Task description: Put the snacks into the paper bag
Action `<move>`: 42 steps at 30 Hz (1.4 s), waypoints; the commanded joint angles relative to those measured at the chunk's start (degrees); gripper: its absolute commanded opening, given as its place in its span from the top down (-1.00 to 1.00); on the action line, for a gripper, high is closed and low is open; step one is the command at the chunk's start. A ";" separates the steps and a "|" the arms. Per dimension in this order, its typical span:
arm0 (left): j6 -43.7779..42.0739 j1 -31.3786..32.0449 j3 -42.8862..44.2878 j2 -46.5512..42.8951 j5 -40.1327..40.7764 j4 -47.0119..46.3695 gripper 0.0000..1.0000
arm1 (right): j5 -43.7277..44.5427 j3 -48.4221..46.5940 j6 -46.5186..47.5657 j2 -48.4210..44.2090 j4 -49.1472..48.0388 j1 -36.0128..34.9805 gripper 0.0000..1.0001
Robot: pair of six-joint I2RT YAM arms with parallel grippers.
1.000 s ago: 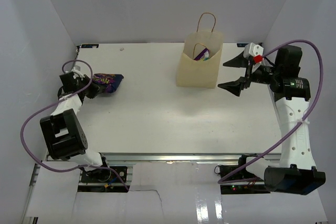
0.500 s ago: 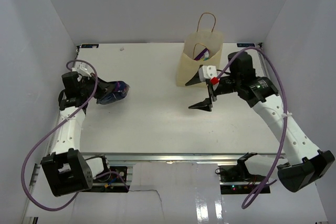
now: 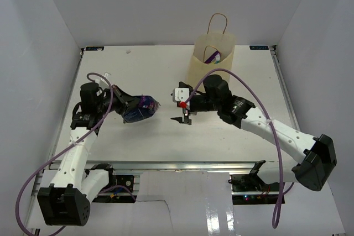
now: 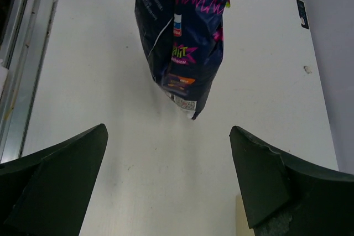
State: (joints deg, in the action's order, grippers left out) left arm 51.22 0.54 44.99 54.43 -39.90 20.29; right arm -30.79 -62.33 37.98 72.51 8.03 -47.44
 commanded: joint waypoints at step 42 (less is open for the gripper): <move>11.71 11.15 2.03 -6.27 -2.03 -3.25 0.80 | 0.29 -4.03 -7.21 16.52 -14.80 -5.82 0.52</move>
State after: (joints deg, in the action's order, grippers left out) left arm 62.15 11.49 44.51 50.94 -39.92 22.26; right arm -28.42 -64.01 30.48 89.60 -6.04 -53.01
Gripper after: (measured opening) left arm 0.088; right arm 0.300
